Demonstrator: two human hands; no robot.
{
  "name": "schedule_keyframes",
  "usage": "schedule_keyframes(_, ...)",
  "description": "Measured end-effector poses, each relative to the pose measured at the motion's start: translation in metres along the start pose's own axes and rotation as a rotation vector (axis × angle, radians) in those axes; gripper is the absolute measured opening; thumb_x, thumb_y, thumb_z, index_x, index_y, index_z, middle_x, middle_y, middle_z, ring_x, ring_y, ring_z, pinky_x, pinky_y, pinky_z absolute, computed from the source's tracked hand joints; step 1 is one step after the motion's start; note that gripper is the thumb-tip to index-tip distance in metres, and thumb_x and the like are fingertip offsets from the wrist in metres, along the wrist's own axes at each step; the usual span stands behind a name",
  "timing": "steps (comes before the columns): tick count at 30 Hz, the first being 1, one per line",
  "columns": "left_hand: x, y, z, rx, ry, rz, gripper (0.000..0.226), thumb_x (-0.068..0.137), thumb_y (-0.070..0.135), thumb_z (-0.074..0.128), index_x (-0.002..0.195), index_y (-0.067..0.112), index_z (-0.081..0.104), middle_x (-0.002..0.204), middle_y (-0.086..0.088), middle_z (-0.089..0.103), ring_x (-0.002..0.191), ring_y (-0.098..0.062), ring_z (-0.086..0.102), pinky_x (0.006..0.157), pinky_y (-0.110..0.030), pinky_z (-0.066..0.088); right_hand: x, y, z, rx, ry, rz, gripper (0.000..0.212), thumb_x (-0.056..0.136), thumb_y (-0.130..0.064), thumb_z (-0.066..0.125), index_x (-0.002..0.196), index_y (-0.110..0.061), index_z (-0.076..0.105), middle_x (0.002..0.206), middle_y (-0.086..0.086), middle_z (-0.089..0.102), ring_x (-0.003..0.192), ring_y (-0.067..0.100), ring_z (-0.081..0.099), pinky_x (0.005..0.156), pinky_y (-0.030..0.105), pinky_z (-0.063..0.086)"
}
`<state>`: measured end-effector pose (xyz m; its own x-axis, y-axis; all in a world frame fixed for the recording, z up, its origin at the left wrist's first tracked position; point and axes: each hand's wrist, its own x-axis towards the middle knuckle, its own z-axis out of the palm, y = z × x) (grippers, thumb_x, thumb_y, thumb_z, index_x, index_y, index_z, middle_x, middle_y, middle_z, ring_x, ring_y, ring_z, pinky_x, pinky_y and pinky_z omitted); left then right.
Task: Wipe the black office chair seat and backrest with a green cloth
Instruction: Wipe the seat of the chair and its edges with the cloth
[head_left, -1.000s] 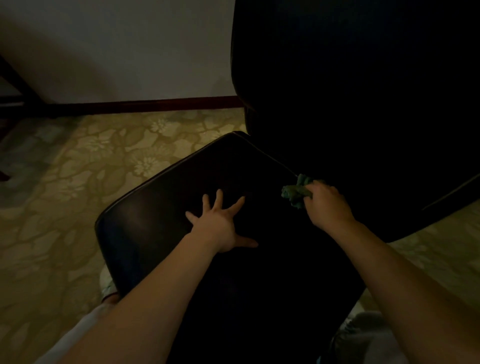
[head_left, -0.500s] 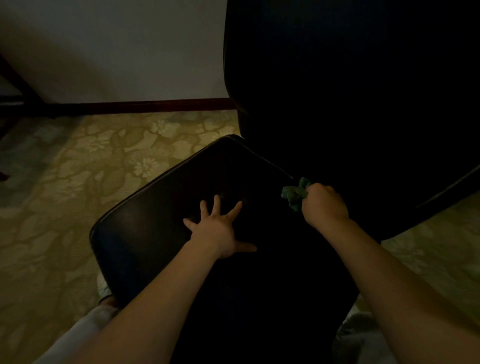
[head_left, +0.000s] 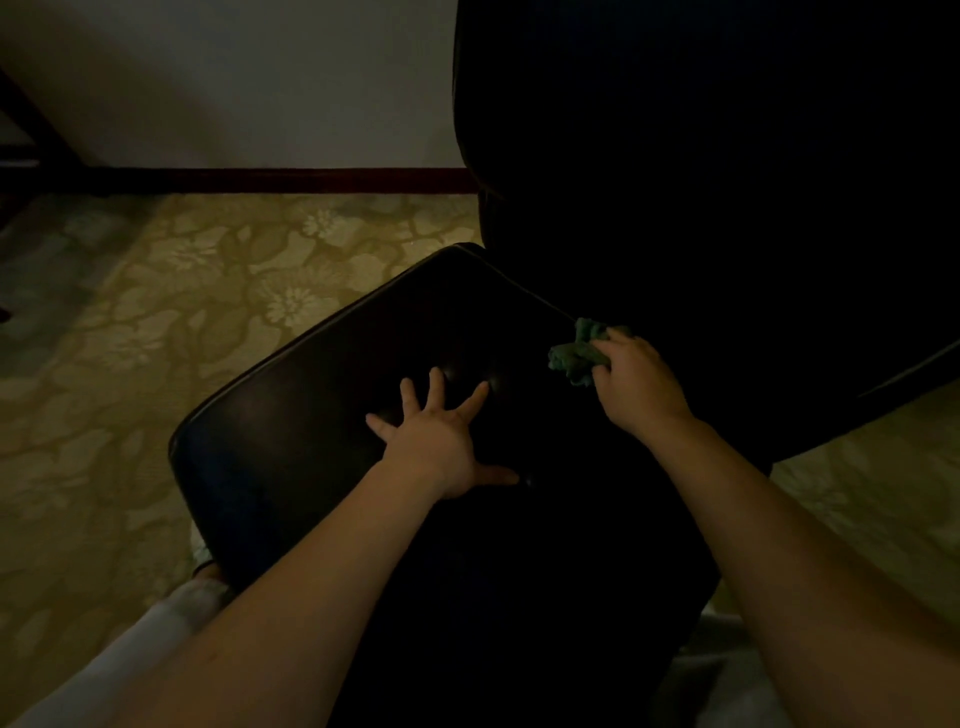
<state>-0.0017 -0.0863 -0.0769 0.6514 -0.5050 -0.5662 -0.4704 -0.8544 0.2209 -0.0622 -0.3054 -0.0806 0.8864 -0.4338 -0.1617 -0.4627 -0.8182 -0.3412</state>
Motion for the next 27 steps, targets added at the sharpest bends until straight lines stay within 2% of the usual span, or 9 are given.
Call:
schedule_keyframes(2,-0.002,0.001,0.001,0.002,0.002,-0.007,0.113,0.073,0.075,0.065,0.153,0.049,-0.010,0.163,-0.005,-0.025,0.147,-0.043,-0.023,0.106,-0.078,-0.001,0.000,0.000,-0.003,-0.003,-0.011,0.044,0.038,0.104,-0.016,0.043,0.141,-0.006,0.049,0.146,0.014,0.044,0.130,0.036,0.041,0.104,0.044,0.039)
schedule_keyframes(4,-0.003,0.002,0.000,0.001,0.005,-0.006,0.113,0.073,0.075,0.065,0.153,0.048,-0.010,0.163,-0.005,-0.025,0.147,-0.043,-0.023,0.106,-0.078,-0.001,-0.003,-0.002,-0.005,0.010,-0.009,0.124,0.033,0.102,-0.015,0.047,0.132,-0.005,0.055,0.130,0.020,0.054,0.115,0.039,0.052,0.089,0.043,0.047)
schedule_keyframes(6,-0.004,0.001,0.000,0.001,0.011,0.001,0.113,0.073,0.074,0.065,0.153,0.048,-0.010,0.163,-0.005,-0.025,0.147,-0.043,-0.023,0.106,-0.078,0.000,-0.006,-0.004,-0.004,-0.024,-0.009,0.178,0.028,0.101,-0.013,0.050,0.127,-0.003,0.058,0.119,0.022,0.059,0.104,0.040,0.057,0.074,0.039,0.046)
schedule_keyframes(8,-0.003,0.001,0.000,0.002,0.005,0.000,0.113,0.074,0.074,0.065,0.153,0.048,-0.011,0.163,-0.005,-0.025,0.147,-0.043,-0.023,0.107,-0.078,-0.001,-0.006,-0.005,-0.001,-0.065,-0.011,0.179,0.027,0.100,-0.012,0.052,0.124,-0.002,0.058,0.114,0.022,0.061,0.100,0.039,0.059,0.068,0.036,0.042)
schedule_keyframes(12,0.000,0.002,-0.001,-0.006,-0.010,-0.010,0.114,0.073,0.073,0.067,0.153,0.049,-0.010,0.162,-0.005,-0.026,0.146,-0.042,-0.024,0.106,-0.078,-0.002,0.002,-0.005,0.000,-0.029,0.000,0.150,0.028,0.101,-0.014,0.051,0.125,-0.002,0.058,0.117,0.022,0.060,0.103,0.039,0.058,0.072,0.037,0.045)
schedule_keyframes(16,0.001,0.002,0.000,-0.006,-0.020,-0.017,0.114,0.072,0.074,0.067,0.152,0.049,-0.011,0.162,-0.005,-0.027,0.146,-0.042,-0.025,0.105,-0.078,-0.003,0.007,-0.004,0.000,0.002,0.013,0.039,0.034,0.104,-0.016,0.043,0.134,-0.005,0.054,0.139,0.016,0.049,0.124,0.037,0.045,0.100,0.044,0.041)
schedule_keyframes(18,0.001,0.002,0.000,-0.008,-0.033,-0.023,0.114,0.072,0.075,0.066,0.152,0.049,-0.011,0.162,-0.004,-0.028,0.145,-0.043,-0.026,0.105,-0.079,-0.002,0.007,-0.003,-0.001,0.018,0.016,0.002,0.037,0.104,-0.016,0.042,0.138,-0.005,0.052,0.147,0.012,0.043,0.131,0.035,0.040,0.106,0.044,0.037)
schedule_keyframes(20,0.001,0.002,-0.002,-0.006,-0.042,-0.029,0.115,0.072,0.075,0.066,0.152,0.049,-0.012,0.162,-0.004,-0.028,0.145,-0.043,-0.026,0.105,-0.079,-0.002,0.007,-0.003,-0.004,0.038,-0.007,0.006,0.038,0.104,-0.017,0.043,0.139,-0.007,0.051,0.147,0.012,0.044,0.130,0.035,0.041,0.106,0.045,0.039)
schedule_keyframes(27,-0.001,0.000,-0.006,0.020,-0.037,0.000,0.113,0.073,0.075,0.066,0.152,0.050,-0.011,0.162,-0.004,-0.028,0.146,-0.042,-0.024,0.106,-0.079,-0.001,-0.003,-0.003,-0.013,0.076,-0.045,0.136,0.032,0.103,-0.016,0.046,0.132,-0.006,0.056,0.126,0.020,0.056,0.111,0.040,0.053,0.090,0.045,0.048)
